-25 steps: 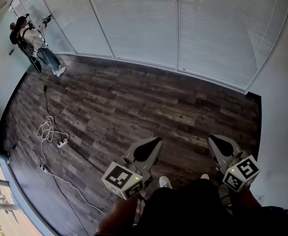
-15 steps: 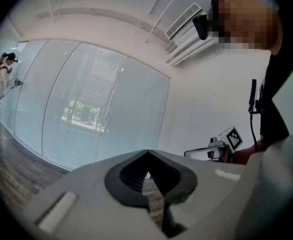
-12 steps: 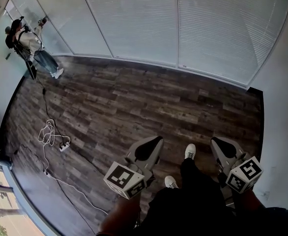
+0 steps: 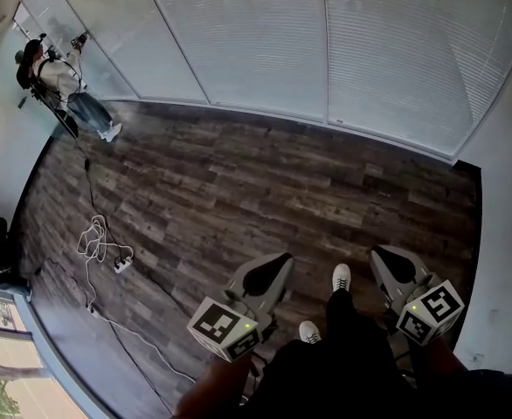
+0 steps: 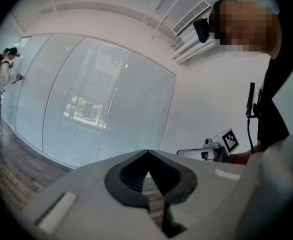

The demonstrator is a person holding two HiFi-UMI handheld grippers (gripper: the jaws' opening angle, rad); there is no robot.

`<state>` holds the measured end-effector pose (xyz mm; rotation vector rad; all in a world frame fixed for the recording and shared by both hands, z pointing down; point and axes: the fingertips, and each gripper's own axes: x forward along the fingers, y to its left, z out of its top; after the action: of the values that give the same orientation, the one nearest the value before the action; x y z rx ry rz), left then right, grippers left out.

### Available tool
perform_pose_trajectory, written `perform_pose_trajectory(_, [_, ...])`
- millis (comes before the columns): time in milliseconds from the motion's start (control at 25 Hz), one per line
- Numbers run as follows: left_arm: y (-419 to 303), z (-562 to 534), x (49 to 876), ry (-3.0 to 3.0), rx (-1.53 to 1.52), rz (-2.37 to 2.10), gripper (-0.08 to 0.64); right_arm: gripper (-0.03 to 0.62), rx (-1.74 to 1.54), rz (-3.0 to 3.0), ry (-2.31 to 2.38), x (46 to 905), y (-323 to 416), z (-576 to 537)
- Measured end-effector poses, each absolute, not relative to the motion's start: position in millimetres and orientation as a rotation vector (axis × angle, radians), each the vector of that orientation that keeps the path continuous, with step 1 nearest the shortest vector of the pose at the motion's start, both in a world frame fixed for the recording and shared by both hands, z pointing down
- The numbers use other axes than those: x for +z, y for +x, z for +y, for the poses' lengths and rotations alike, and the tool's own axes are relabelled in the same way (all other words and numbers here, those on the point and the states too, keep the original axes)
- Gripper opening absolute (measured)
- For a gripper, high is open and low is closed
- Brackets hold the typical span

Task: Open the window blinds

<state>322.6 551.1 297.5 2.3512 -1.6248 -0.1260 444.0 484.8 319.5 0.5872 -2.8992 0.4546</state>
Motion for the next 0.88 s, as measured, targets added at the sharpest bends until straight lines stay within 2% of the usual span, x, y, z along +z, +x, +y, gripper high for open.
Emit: perform_pose_trajectory(880, [313, 328, 286, 2.335, -0.073, -1.627, 0.000, 0.028, 0.507, -2.982, 0.614, 300, 438, 271])
